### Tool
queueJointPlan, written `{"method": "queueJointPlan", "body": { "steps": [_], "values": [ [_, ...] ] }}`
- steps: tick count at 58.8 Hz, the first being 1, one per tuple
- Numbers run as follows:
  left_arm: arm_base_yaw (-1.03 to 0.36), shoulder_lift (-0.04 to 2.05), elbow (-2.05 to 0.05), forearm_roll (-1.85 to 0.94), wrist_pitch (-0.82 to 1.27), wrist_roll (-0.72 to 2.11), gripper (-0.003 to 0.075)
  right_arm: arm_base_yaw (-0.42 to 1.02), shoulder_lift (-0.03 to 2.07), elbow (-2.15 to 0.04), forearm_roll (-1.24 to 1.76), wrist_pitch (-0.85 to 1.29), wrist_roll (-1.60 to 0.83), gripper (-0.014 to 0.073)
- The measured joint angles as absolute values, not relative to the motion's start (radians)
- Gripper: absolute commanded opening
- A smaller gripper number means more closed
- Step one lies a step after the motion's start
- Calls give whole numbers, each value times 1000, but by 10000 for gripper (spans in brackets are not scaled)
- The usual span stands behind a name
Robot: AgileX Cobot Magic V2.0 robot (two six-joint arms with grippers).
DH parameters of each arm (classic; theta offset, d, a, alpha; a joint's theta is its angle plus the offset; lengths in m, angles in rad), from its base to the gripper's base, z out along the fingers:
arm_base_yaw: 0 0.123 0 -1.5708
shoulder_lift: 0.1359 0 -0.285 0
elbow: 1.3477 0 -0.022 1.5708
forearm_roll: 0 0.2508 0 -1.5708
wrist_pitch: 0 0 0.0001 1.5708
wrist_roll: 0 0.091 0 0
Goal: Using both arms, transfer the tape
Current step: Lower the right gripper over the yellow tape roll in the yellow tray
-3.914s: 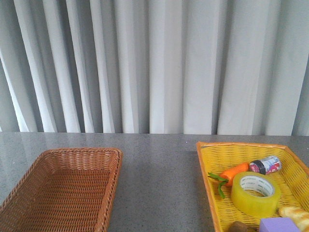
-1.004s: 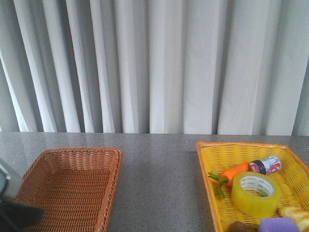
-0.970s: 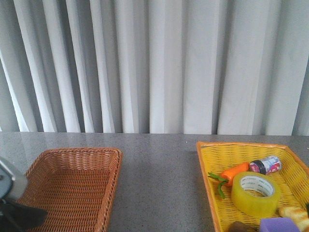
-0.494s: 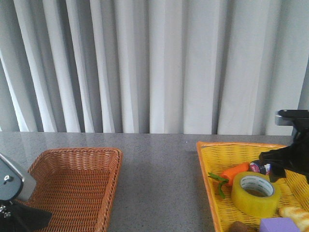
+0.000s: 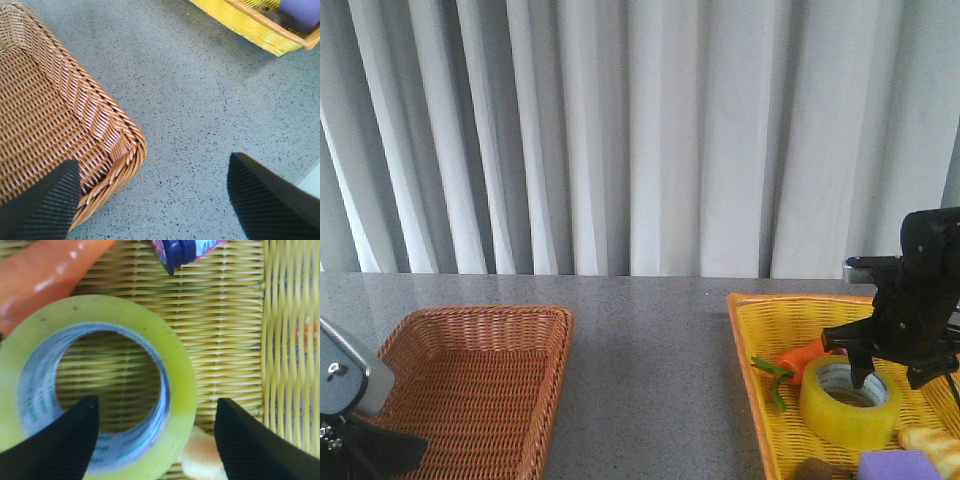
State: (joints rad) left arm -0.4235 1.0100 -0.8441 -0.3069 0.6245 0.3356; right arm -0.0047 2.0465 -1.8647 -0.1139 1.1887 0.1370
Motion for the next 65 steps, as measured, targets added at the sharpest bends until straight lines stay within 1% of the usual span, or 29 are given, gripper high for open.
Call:
{"method": "queueJointPlan", "body": {
  "steps": [11,20,27,36,43,47,65],
  "values": [
    [-423,1010,-844,-307,624,336,587,-63,2095,-1883,-51,1190,105,449],
    [-423,1010,-844,-307,624,336,587,-90,2115,-1883,17,1190,52,404],
    [-423,1010,-844,-307,624,336,587,-88,2118,-1883,30,1187,30,339],
    [-423,1010,-844,-307,624,336,587,-83,2118,-1885,31,1186,22,216],
    [-423,1010,-844,-307,624,336,587,-83,2118,-1887,31,1186,21,144],
    [-423,1010,-844,-307,624,336,587,-83,2118,-1887,27,1186,16,133],
    [-423,1010,-844,-307,624,336,587,-83,2105,-1911,26,1239,0,138]
  ]
}}
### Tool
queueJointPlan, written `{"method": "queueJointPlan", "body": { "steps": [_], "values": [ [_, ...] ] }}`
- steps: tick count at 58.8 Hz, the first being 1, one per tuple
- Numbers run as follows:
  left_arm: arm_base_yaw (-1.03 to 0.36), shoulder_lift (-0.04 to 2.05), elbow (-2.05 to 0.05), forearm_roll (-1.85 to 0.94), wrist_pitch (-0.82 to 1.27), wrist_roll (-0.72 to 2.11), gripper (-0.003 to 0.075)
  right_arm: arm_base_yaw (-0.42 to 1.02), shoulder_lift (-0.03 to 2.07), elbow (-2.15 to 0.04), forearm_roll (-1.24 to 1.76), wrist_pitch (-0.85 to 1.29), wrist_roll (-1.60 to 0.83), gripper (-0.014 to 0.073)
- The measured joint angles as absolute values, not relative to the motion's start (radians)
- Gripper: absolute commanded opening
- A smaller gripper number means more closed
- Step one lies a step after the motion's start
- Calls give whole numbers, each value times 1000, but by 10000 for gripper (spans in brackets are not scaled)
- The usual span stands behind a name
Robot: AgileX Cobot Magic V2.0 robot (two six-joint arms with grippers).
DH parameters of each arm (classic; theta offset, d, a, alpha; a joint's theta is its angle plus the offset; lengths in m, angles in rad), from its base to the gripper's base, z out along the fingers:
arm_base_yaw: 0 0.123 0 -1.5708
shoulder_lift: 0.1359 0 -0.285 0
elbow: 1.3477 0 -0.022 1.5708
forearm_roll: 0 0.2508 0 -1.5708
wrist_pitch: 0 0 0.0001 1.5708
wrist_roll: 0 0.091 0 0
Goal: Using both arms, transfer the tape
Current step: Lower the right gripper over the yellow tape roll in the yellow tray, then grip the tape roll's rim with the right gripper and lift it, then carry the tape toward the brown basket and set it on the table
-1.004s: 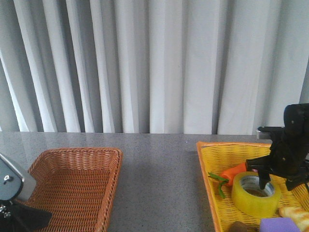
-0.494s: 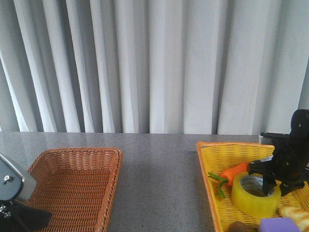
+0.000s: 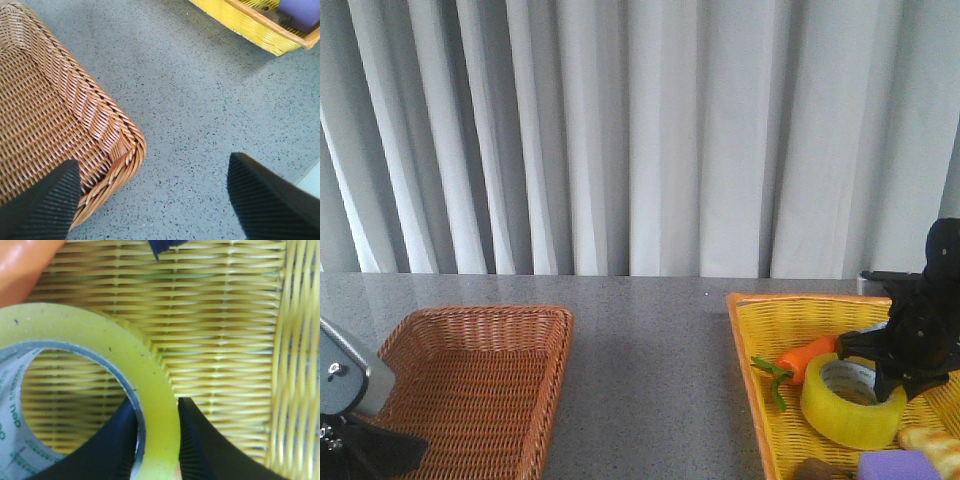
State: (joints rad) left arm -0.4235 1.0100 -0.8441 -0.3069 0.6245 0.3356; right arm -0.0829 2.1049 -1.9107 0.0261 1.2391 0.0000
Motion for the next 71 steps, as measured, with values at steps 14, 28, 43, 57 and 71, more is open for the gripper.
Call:
{"method": "queueJointPlan", "body": {
  "steps": [14,28,43,57,71],
  "values": [
    [-423,1010,-844,-307,624,336,587,-83,1974,-1913,27,1253,-14,141],
    [-423,1010,-844,-307,624,336,587,-77,1810,-1917,92,1264,-66,142],
    [-423,1010,-844,-307,624,336,587,68,1698,-1918,111,1269,-110,146],
    [-423,1010,-844,-307,624,336,587,289,1714,-1918,116,1223,-118,149],
    [-423,1010,-844,-307,624,336,587,444,1811,-1918,108,1159,-130,152]
  ]
}}
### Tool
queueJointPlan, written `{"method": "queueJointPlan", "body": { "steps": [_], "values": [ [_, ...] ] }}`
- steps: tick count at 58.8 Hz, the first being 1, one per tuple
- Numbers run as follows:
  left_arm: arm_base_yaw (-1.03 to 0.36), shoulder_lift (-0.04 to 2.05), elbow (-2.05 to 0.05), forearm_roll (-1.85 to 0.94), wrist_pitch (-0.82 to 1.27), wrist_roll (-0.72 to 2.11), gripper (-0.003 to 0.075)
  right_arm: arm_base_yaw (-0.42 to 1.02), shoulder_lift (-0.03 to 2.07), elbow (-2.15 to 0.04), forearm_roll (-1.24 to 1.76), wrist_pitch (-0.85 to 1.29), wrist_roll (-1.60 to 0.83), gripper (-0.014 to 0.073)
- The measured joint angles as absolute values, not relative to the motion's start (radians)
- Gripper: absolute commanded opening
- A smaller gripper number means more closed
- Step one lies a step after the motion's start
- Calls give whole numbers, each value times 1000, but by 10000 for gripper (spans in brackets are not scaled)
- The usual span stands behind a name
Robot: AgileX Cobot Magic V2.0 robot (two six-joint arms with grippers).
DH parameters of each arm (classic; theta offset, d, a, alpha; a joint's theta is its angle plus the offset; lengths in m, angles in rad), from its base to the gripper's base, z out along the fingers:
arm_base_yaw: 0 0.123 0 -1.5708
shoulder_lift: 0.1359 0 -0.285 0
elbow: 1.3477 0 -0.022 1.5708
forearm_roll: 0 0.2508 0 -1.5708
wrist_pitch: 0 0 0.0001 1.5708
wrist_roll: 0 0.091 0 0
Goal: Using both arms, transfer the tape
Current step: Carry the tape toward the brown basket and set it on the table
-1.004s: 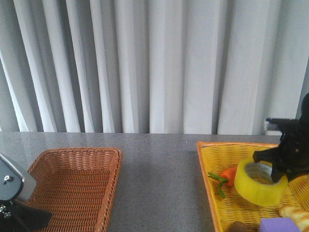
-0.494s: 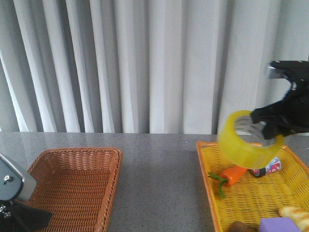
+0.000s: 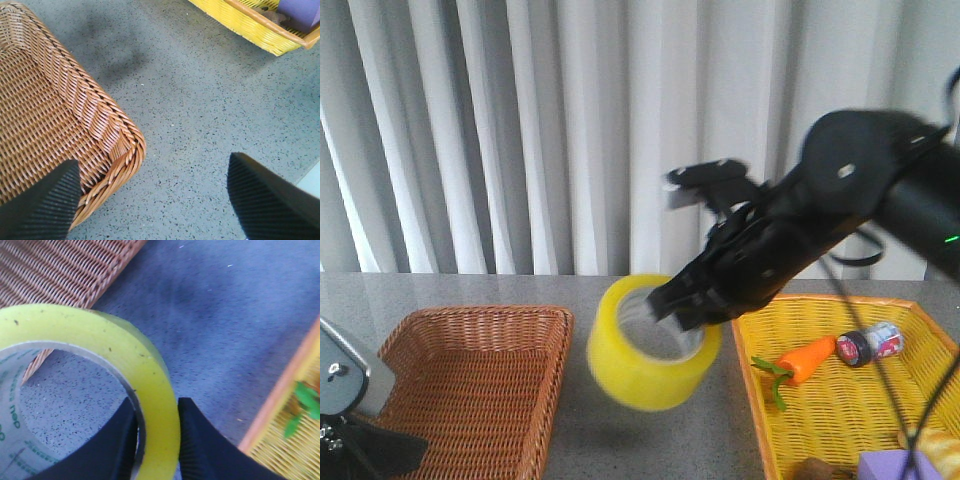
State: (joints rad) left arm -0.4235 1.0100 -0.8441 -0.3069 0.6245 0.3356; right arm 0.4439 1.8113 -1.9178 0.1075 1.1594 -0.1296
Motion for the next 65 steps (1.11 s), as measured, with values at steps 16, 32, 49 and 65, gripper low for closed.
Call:
{"method": "queueJointPlan", "body": {
  "steps": [16,32,49,65],
  "values": [
    [-423,1010,-844,-307,624,336,587,487,1960,-1918,88,1132,-145,153],
    [-423,1010,-844,-307,624,336,587,487,2084,-1918,47,1100,-163,159],
    [-423,1010,-844,-307,624,336,587,487,2147,-1918,22,1082,-167,176],
    [-423,1010,-844,-307,624,336,587,487,2147,-1918,11,1073,-163,288]
  ]
}}
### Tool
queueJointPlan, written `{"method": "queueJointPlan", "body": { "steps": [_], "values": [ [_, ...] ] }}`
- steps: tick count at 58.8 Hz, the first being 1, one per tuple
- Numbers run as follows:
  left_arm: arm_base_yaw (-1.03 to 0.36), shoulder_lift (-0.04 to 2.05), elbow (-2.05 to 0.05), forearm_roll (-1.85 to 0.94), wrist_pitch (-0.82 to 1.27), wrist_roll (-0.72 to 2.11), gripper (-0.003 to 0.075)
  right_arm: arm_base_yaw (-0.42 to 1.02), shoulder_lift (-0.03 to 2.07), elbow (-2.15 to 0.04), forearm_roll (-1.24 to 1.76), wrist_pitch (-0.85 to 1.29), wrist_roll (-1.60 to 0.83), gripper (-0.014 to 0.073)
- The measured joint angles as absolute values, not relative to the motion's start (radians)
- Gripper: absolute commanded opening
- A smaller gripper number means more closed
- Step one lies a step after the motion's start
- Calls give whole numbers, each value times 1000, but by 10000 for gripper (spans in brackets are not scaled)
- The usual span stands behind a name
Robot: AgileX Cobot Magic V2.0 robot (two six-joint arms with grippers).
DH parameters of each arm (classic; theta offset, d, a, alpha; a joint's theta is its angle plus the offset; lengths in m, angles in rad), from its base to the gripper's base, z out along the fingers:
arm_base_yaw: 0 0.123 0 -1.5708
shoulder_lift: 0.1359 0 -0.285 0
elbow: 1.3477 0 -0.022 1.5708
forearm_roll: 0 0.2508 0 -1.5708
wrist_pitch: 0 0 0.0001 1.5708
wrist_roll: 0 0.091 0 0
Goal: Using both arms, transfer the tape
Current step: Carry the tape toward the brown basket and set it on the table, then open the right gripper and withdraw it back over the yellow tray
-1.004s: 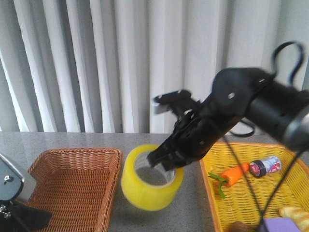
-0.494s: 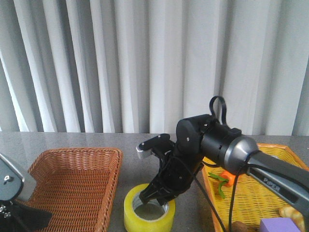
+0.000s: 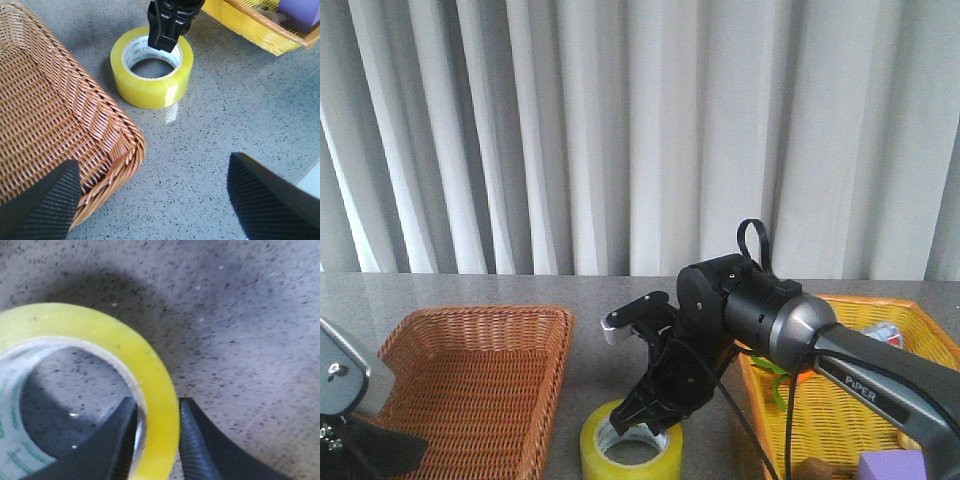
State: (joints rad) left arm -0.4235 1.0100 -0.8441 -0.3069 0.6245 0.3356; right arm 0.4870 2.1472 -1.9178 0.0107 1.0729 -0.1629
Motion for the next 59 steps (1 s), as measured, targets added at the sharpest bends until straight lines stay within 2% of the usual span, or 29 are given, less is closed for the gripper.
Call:
{"method": "queueJointPlan", "body": {
  "steps": [7,16,38,59],
  "values": [
    [-423,1010,-844,-307,624,336,587,487,2147,-1918,8,1069,-145,381],
    [-423,1010,-844,-307,624,336,587,487,2115,-1918,8,1069,-142,445],
    [-423,1010,-844,-307,624,336,587,487,1788,-1863,11,1094,-119,444],
    [-423,1010,-844,-307,624,336,587,487,1311,-1388,8,921,-88,435]
  ]
}}
